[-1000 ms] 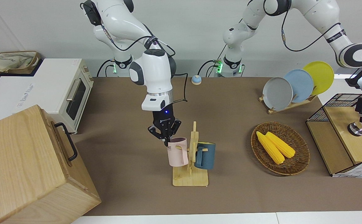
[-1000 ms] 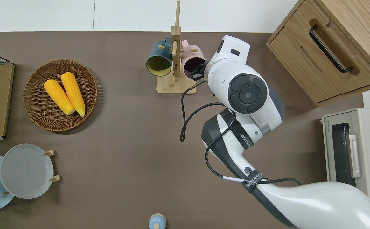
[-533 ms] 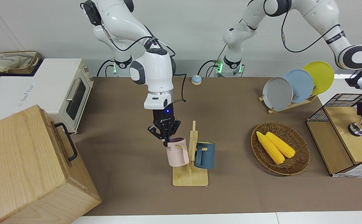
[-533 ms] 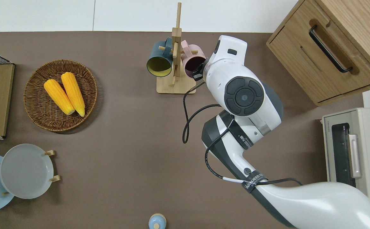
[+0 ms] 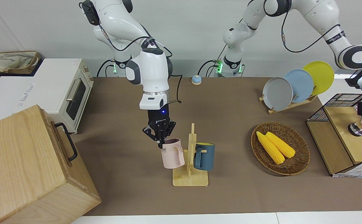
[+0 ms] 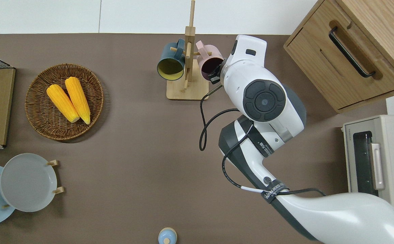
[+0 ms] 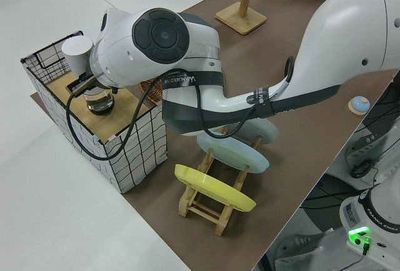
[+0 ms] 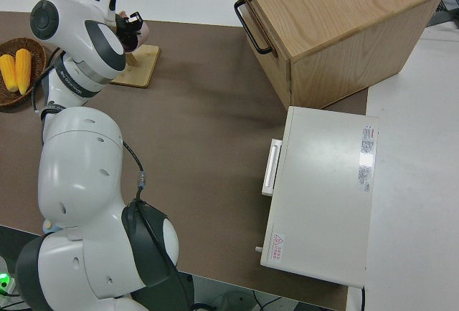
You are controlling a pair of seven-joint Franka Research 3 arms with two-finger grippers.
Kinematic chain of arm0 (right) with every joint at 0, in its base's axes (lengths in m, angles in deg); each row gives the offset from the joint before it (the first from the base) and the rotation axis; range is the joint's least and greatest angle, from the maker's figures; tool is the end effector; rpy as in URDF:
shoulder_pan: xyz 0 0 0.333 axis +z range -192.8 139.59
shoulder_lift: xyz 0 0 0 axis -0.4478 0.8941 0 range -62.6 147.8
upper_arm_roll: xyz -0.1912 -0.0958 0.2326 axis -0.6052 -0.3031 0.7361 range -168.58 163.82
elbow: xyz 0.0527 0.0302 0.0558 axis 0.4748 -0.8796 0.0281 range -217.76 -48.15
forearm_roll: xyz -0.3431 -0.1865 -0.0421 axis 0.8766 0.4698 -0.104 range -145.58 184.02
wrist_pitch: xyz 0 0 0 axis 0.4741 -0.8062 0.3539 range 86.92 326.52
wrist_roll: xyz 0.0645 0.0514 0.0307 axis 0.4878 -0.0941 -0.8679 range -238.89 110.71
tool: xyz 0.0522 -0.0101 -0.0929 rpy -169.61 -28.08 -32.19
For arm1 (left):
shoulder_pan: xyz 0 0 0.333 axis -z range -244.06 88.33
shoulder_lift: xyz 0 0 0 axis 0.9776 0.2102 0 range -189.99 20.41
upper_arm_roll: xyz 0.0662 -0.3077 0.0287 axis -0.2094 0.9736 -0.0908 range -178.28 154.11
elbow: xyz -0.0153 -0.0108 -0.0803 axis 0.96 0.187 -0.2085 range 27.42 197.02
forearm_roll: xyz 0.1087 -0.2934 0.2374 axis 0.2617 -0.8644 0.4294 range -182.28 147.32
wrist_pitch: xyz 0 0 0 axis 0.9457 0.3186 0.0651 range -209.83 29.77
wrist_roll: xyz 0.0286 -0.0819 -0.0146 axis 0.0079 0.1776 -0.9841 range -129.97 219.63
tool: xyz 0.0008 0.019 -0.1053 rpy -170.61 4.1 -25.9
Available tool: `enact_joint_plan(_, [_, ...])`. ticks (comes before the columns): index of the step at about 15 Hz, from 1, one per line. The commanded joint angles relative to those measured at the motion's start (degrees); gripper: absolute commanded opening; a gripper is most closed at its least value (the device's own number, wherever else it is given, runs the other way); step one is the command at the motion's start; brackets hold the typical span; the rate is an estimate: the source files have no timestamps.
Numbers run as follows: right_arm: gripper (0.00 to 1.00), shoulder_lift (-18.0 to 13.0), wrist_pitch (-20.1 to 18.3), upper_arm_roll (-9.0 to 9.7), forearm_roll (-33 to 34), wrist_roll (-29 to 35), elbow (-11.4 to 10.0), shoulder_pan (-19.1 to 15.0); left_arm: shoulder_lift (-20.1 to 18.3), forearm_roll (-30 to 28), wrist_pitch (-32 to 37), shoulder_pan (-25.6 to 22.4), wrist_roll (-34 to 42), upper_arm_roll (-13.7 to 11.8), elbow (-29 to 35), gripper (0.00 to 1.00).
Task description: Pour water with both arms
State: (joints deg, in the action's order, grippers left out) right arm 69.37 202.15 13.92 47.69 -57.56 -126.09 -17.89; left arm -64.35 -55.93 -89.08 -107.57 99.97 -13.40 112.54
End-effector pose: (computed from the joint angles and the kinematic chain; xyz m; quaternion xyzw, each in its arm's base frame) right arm 0.6777 0.2726 0.4745 0.9185 0.2636 0.2865 0.0689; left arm 0.6024 0.3658 0.4850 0.9314 0.0073 0.3638 0.0096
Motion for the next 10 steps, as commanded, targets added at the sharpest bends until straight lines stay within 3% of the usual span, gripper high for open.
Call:
enact_joint_plan(1, [0.0,-1.0,-0.1,1.27,1.2,-1.5,-0.2,-1.9,-0.9,2.4,-0.6,1.0,-5.3,-0.4,-1.2,0.0])
enact_joint_plan(3, [0.0,-1.5,-0.1,1.27,0.9,-2.6,-0.5,-2.0,-1.9,7.0,-0.5,1.4,-10.1,0.0,-1.2,0.0])
enact_joint_plan(5, [0.0,-2.8,-0.1,1.36,0.9,-2.9,-2.2,-3.0,-2.9,10.2,-0.2,1.7,-13.6,0.2,-1.3,0.0])
enact_joint_plan(10, [0.0,-5.1,-0.1,2.86,0.8,-4.4,-5.0,-5.8,-4.4,12.1,4.7,2.1,-16.7,-0.2,-3.6,0.0])
